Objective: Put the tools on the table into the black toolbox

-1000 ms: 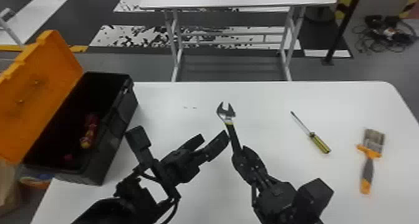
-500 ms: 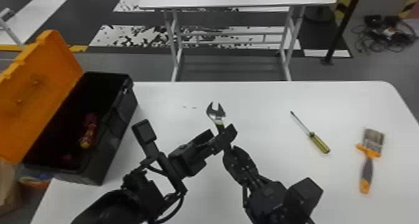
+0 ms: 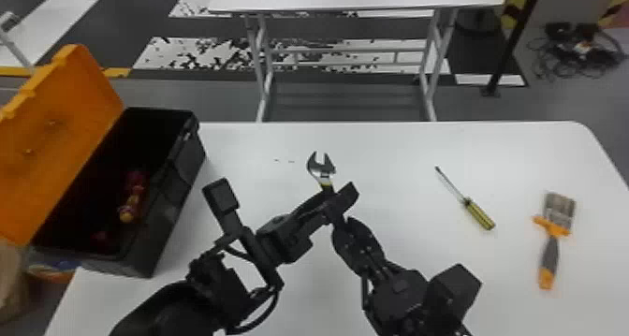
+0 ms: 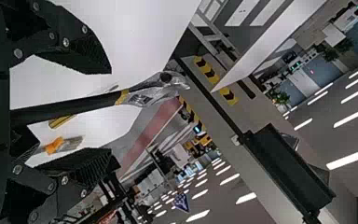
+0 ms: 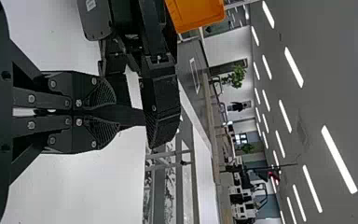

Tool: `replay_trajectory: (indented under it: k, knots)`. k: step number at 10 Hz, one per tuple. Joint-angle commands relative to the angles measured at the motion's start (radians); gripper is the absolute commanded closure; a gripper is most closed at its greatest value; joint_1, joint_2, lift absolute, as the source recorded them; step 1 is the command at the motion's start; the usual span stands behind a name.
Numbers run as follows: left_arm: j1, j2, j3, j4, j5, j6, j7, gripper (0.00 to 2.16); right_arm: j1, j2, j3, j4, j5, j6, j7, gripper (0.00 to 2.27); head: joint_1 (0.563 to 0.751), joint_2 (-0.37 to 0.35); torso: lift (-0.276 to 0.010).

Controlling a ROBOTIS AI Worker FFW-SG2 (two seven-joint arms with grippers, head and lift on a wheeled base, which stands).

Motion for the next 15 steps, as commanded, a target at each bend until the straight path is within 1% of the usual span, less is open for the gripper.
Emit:
replay_trajectory:
  k: [1, 2, 3, 4, 5, 6, 7, 8, 9, 10, 11, 12, 13, 14, 15]
  knots:
    - [-0.012, 0.000, 0.002, 0.012, -0.003, 0.001, -0.002, 0.72, 0.000, 0.001, -0.001, 0.000, -0.005, -0.001, 0.001, 2.25, 0.695, 0.071, -0.075]
    - [-0.017, 0.002, 0.007, 0.014, -0.008, 0.004, -0.014, 1.14, 0.000, 0.001, -0.003, -0.001, -0.006, -0.001, 0.001, 2.25, 0.695, 0.072, -0.075]
    - [-0.023, 0.002, 0.015, 0.016, -0.009, 0.047, -0.018, 1.73, 0.000, 0.001, -0.004, -0.001, -0.008, -0.001, 0.001, 2.25, 0.695, 0.072, -0.075]
    - [-0.032, 0.005, 0.024, 0.016, -0.011, 0.102, -0.017, 2.14, 0.000, 0.001, -0.004, -0.001, -0.009, -0.001, 0.001, 2.25, 0.695, 0.070, -0.075]
    - [-0.032, 0.011, 0.025, 0.016, -0.008, 0.106, -0.029, 2.14, 0.001, 0.001, -0.006, -0.003, -0.017, -0.004, -0.003, 2.19, 0.695, 0.068, -0.075]
    - [-0.032, 0.011, 0.027, 0.012, 0.000, 0.106, -0.032, 2.14, 0.006, 0.001, -0.008, -0.003, -0.037, -0.025, -0.011, 1.64, 0.695, 0.065, -0.075]
    - [-0.030, 0.011, 0.027, 0.011, 0.000, 0.109, -0.032, 2.14, 0.009, 0.001, -0.008, -0.003, -0.041, -0.040, -0.017, 0.70, 0.695, 0.061, -0.075]
    - [-0.030, 0.011, 0.028, 0.008, 0.002, 0.115, -0.031, 2.14, 0.015, 0.001, -0.009, -0.004, -0.043, -0.037, -0.028, 0.06, 0.695, 0.058, -0.075]
    - [-0.029, 0.011, 0.039, 0.003, 0.002, 0.145, -0.031, 2.14, 0.027, 0.001, -0.017, -0.015, -0.046, -0.037, -0.033, 0.02, 0.695, 0.054, -0.075]
    - [-0.024, 0.012, 0.058, -0.007, 0.002, 0.152, -0.032, 2.14, 0.038, 0.001, -0.032, -0.024, -0.055, -0.040, -0.033, 0.03, 0.695, 0.048, -0.075]
    - [-0.017, 0.014, 0.079, -0.037, 0.002, 0.155, -0.032, 2.14, 0.052, 0.001, -0.055, -0.030, -0.072, -0.043, -0.033, 0.04, 0.695, 0.045, -0.075]
    - [-0.007, 0.017, 0.114, -0.064, 0.002, 0.164, -0.032, 2.14, 0.066, 0.001, -0.087, -0.033, -0.094, -0.059, -0.033, 0.05, 0.695, 0.042, -0.075]
    - [0.002, 0.022, 0.165, -0.106, -0.003, 0.167, -0.029, 2.14, 0.076, 0.001, -0.120, -0.035, -0.112, -0.068, -0.031, 0.05, 0.695, 0.038, -0.075]
    - [0.016, 0.023, 0.223, -0.155, -0.018, 0.191, -0.031, 2.14, 0.084, 0.001, -0.155, -0.033, -0.144, -0.071, -0.023, 0.05, 0.695, 0.038, -0.075]
    - [0.028, 0.025, 0.283, -0.207, -0.035, 0.195, -0.029, 2.14, 0.093, 0.001, -0.187, -0.033, -0.166, -0.080, -0.016, 0.06, 0.695, 0.048, -0.075]
